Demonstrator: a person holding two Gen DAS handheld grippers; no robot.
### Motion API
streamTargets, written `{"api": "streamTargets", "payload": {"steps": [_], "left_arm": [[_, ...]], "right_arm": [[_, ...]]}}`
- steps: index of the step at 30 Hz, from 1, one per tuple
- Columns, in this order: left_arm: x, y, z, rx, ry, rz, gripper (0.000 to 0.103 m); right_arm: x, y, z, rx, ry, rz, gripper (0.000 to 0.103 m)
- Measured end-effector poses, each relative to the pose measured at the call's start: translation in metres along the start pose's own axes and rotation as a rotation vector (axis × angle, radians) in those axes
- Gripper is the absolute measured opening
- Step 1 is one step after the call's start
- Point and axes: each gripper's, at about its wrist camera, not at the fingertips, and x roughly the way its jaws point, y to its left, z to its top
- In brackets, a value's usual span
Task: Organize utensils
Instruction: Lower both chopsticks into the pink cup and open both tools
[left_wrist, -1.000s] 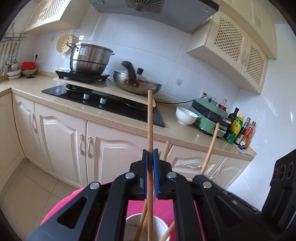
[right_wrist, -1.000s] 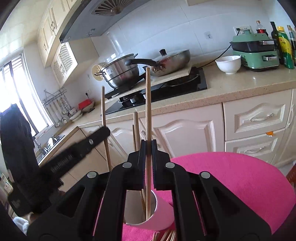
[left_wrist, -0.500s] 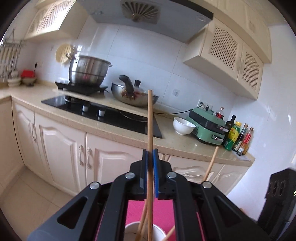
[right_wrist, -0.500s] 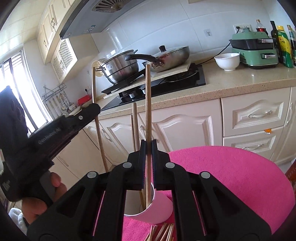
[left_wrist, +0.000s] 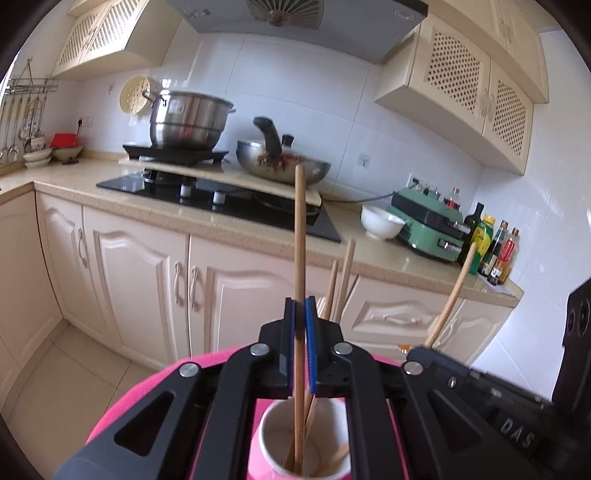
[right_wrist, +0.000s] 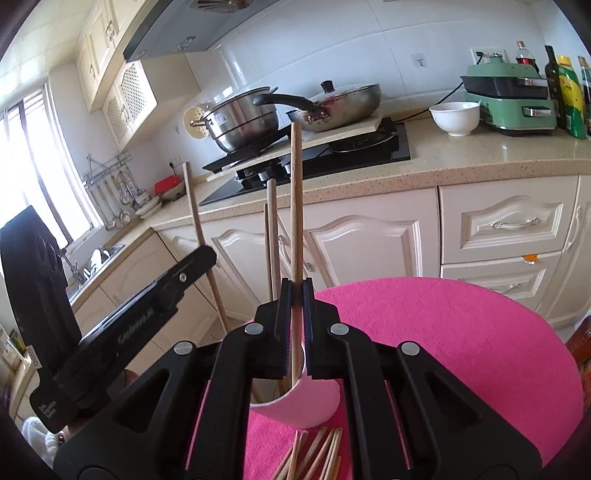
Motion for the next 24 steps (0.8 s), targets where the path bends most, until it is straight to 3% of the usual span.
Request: {"api": "streamTargets", "payload": {"steps": [15,17,18,24], "left_arm": [[-0.007,0.005,-0.031,0.049,0.206,0.035,0.007],[-0.009,0.006,-0.031,0.047,0.223,0.041,0.013],[-0.010,0.007,-0.032,0.046,0.230,0.046,0.023],[-0.026,0.013,-0.035,0.017,0.269,0.078,0.032]], "right_arm": [[0.008,0.006,-0.016,-0.033,0.128,-0.004,0.007],[0.009,0.006,-0.017,-0.034,0.142,0.003,0.007],[0.009,0.007,-0.017,-0.038,0.147,0.006,0.007],[0.004,0.011,-0.016,-0.040,0.170,0.021,0.008]]}}
